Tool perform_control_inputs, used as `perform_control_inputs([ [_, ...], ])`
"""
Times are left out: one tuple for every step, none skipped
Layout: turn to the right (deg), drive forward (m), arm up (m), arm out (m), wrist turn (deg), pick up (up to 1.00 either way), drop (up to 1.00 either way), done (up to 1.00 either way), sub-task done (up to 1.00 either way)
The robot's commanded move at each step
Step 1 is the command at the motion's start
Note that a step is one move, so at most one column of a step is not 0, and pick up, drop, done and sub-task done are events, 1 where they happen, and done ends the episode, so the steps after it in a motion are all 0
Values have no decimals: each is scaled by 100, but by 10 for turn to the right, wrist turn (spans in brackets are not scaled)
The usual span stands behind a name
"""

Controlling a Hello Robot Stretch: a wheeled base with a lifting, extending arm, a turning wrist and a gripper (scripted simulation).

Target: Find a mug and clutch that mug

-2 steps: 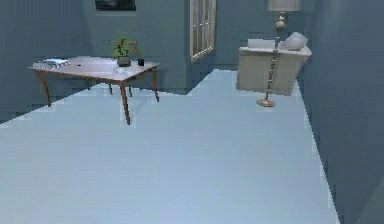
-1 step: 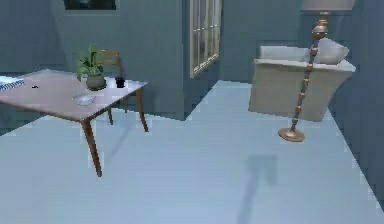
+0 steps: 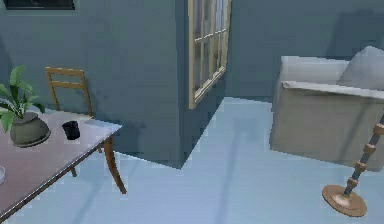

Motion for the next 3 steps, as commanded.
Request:
perform_control_inputs([
  [0, 60, 0, 0, 0, 0, 0, 0, 0],
  [-450, 0, 0, 0, 0, 0, 0, 0, 0],
  [-450, 0, 0, 0, 0, 0, 0, 0, 0],
])
